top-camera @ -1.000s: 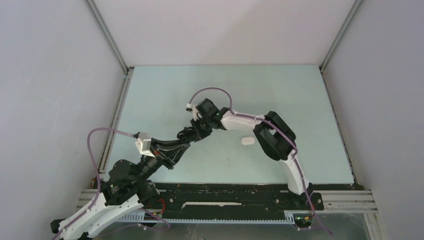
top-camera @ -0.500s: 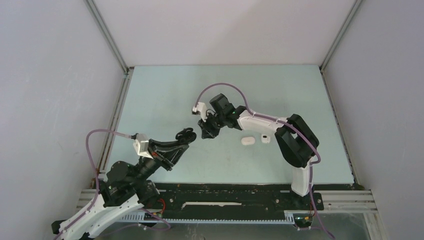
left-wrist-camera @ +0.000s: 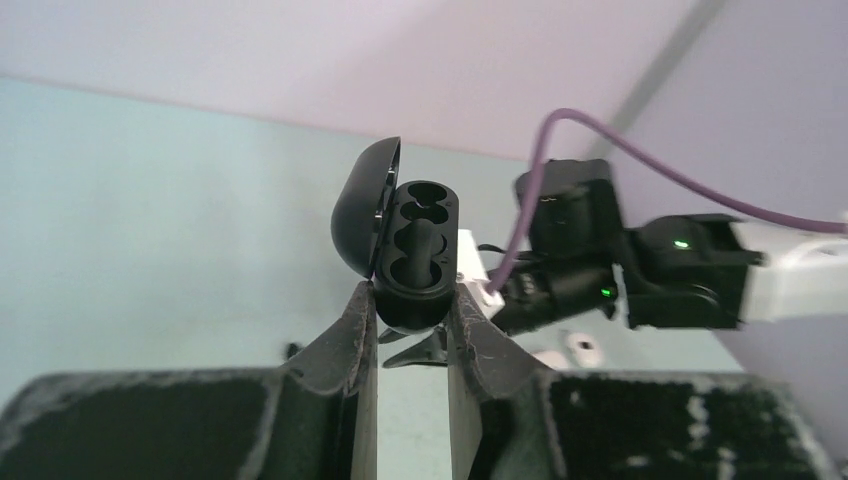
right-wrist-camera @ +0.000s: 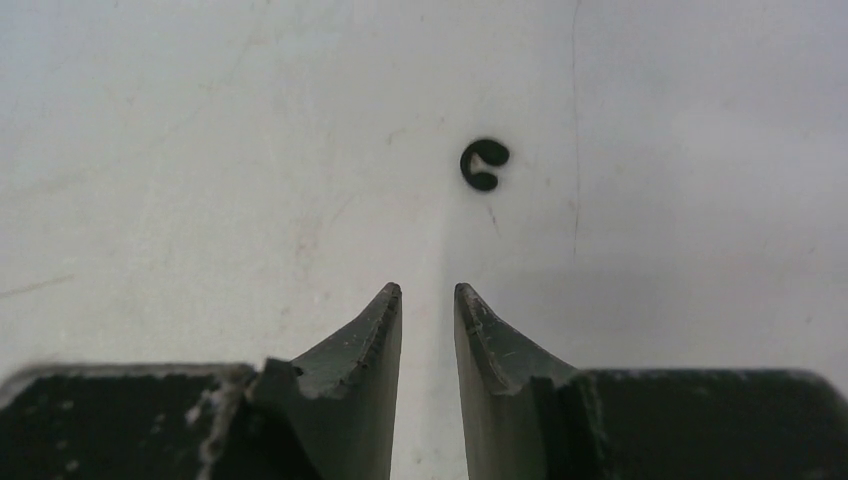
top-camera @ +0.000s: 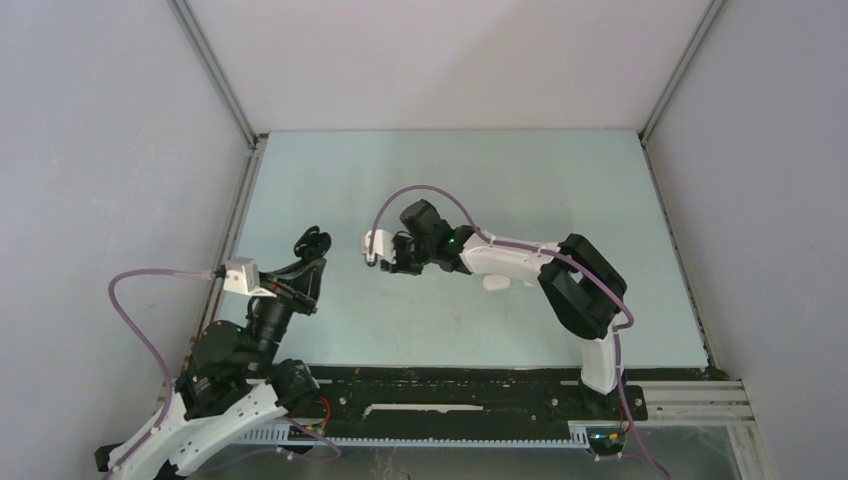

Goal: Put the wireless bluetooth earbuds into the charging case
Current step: Pick up the earbud from the center of the board.

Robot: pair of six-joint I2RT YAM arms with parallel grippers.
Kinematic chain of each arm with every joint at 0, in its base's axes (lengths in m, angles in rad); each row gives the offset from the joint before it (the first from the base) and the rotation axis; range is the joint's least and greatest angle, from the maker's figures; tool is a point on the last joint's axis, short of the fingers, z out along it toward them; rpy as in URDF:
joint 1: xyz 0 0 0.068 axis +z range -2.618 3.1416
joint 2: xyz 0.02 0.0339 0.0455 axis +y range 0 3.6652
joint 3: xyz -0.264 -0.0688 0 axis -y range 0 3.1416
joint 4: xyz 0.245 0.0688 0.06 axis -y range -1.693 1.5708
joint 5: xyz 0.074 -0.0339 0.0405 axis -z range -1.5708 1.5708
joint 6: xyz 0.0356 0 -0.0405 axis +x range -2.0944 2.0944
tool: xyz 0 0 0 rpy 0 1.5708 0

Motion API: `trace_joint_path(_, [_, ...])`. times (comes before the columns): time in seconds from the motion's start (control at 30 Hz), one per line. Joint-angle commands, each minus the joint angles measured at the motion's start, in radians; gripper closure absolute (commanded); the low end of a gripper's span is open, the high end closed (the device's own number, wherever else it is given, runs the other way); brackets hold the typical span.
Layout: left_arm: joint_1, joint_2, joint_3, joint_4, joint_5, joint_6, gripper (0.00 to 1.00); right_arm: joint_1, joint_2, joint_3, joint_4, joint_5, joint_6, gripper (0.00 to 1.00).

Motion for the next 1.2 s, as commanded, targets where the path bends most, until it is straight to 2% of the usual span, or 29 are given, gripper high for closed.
trace_joint_path(0.0, [0.005, 0.03, -0.011, -0.041, -0.236, 0.05, 1.0, 0.042, 0.08, 0.151, -0.017, 0.092, -0.062, 0.71])
trace_joint_path(0.13, [0.005, 0.064, -0.006, -0.031, -0.287, 0.088, 1.0, 0.048, 0.135, 0.288, -0.156, 0.068, -0.116, 0.7])
trace_joint_path(0.43, [0.006, 0.114, 0.001, 0.043, -0.289, 0.127, 1.0, 0.048, 0.207, 0.399, -0.266, 0.027, -0.297, 0.7])
trace_joint_path(1.17, [0.005, 0.098, -0.014, 0.039, -0.26, 0.154, 1.0, 0.045, 0.386, 0.584, -0.3, -0.007, -0.161, 0.75])
